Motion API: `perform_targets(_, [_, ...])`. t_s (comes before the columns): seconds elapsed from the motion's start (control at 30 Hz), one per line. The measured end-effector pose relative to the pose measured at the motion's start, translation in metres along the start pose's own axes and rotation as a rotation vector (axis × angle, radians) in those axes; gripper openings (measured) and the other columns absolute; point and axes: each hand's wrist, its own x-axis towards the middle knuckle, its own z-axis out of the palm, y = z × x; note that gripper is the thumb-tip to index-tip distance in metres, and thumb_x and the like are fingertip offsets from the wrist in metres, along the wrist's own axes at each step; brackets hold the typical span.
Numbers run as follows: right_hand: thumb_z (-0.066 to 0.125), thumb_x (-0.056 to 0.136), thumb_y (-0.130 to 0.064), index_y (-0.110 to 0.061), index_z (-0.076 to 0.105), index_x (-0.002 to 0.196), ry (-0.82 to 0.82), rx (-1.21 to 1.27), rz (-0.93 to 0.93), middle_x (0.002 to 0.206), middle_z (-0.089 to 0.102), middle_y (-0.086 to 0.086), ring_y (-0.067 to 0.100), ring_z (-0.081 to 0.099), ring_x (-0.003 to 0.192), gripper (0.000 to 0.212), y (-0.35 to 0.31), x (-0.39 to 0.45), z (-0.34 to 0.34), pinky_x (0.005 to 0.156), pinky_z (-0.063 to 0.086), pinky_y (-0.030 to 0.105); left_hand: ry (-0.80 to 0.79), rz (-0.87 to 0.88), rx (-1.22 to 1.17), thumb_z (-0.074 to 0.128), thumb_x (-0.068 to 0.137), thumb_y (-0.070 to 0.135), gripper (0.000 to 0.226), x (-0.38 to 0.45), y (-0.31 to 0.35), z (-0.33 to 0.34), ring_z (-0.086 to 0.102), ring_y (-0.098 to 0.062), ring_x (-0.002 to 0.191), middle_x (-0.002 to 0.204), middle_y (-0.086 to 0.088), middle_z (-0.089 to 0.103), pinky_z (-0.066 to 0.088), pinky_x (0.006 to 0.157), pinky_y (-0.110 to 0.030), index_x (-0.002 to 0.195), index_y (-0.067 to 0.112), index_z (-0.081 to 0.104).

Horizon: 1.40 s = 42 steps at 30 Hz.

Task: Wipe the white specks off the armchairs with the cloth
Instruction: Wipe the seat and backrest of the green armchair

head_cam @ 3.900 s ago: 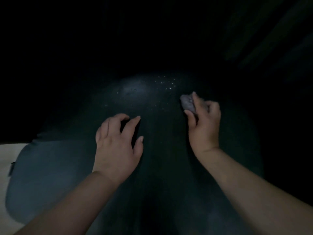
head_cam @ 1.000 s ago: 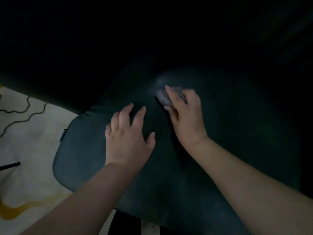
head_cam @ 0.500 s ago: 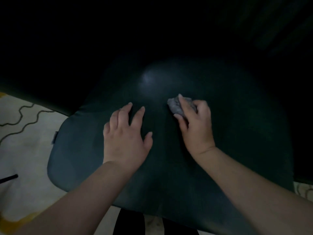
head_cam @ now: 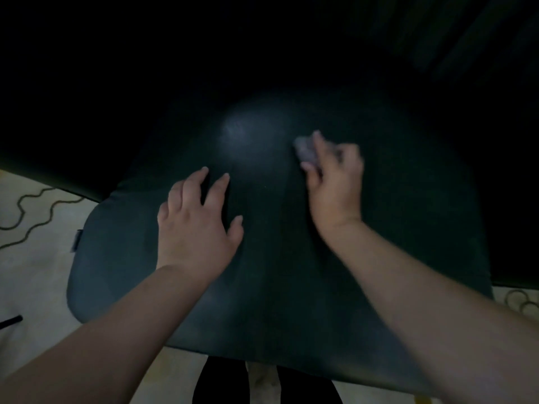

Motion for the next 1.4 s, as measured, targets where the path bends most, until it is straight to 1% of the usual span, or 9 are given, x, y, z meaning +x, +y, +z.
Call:
perform_targets(0.13, [0.067,0.09,-0.027,-0.01,0.052,0.09,0.175,0.013,0.34,0.121,0.051,0.016,0.011,0.062,0.103,0.023,0.031,0.026,-0.048,0.077,0.052,0.018,-0.004,0.01,0.0,0.06,0.081,0.047,0.069,0.009,0.003,-0.003,0.03,-0.031,0.13,0.147,-0.008,0.033,0.035,0.102,-0.051,0.142,0.022,0.041])
perform_targets(0.27, [0.066,0.088,-0.032,-0.016,0.051,0.086,0.172,-0.101,0.351,0.122,0.05,0.017,0.009,0.06,0.103,0.022,0.038,0.03,-0.05,0.084,0.053,0.022,-0.001,0.002,-0.012,0.062,0.08,0.047,0.068,0.02,0.004,-0.005,0.032,-0.032,0.129,0.146,-0.007,0.035,0.036,0.101,-0.052,0.141,0.022,0.043])
perform_targets(0.4, [0.063,0.091,-0.026,-0.014,0.051,0.087,0.196,0.243,0.38,0.12,0.051,0.015,0.011,0.06,0.101,0.018,0.011,0.072,-0.016,0.077,0.051,0.017,0.009,-0.042,-0.017,0.061,0.082,0.047,0.067,0.027,-0.002,-0.008,0.03,-0.032,0.131,0.147,-0.007,0.034,0.033,0.103,-0.051,0.143,0.023,0.041])
perform_targets(0.57, [0.056,0.094,-0.024,-0.041,0.047,0.121,-0.19,0.026,-0.06,0.111,0.031,-0.004,0.03,0.047,0.114,0.033,-0.027,0.054,0.022,0.092,0.041,0.038,-0.006,-0.112,-0.04,0.059,0.084,0.046,0.068,0.025,-0.016,-0.011,0.028,-0.031,0.133,0.148,-0.006,0.031,0.032,0.105,-0.05,0.145,0.024,0.038])
perform_targets(0.67, [0.064,0.091,-0.017,-0.022,0.063,0.114,-0.218,0.047,-0.215,0.111,0.048,0.011,0.014,0.051,0.105,0.024,-0.032,0.014,0.019,0.086,0.045,0.024,-0.014,-0.124,-0.029,0.061,0.083,0.045,0.068,0.014,-0.019,-0.011,0.031,-0.03,0.131,0.146,-0.006,0.034,0.035,0.102,-0.049,0.144,0.023,0.039])
perform_targets(0.8, [0.069,0.082,-0.005,-0.021,0.056,0.133,-0.393,-0.13,-0.419,0.111,0.052,0.014,0.029,0.05,0.102,0.056,-0.002,-0.02,-0.01,0.087,0.048,0.037,-0.103,-0.124,0.039,0.055,0.087,0.046,0.068,-0.005,-0.02,-0.019,0.03,-0.026,0.132,0.148,-0.003,0.03,0.035,0.103,-0.045,0.147,0.024,0.032])
perform_targets(0.93, [0.061,0.09,-0.013,-0.027,0.055,0.131,-0.479,-0.145,-0.119,0.117,0.048,0.017,0.031,0.05,0.106,0.044,-0.01,-0.02,-0.049,0.092,0.046,0.038,-0.174,-0.135,0.078,0.051,0.09,0.045,0.065,-0.019,-0.019,-0.042,0.027,-0.026,0.135,0.151,-0.001,0.026,0.031,0.106,-0.044,0.148,0.025,0.028])
perform_targets(1.1, [0.063,0.09,-0.009,-0.007,0.059,0.125,-0.392,-0.038,0.055,0.103,0.04,0.002,-0.003,0.044,0.086,0.035,-0.052,-0.017,-0.094,0.08,0.029,-0.004,-0.209,-0.131,0.109,0.052,0.09,0.044,0.067,-0.036,-0.016,-0.092,0.025,-0.028,0.137,0.154,-0.003,0.025,0.029,0.108,-0.046,0.149,0.024,0.026])
perform_targets(1.4, [0.061,0.093,-0.017,-0.027,0.049,0.139,-0.45,-0.012,0.008,0.106,0.036,-0.004,0.008,0.041,0.095,0.048,-0.159,-0.024,-0.179,0.085,0.029,0.006,-0.159,-0.086,0.161,0.048,0.092,0.045,0.066,-0.087,-0.002,-0.201,0.026,-0.025,0.138,0.153,-0.004,0.027,0.029,0.108,-0.044,0.149,0.022,0.024])
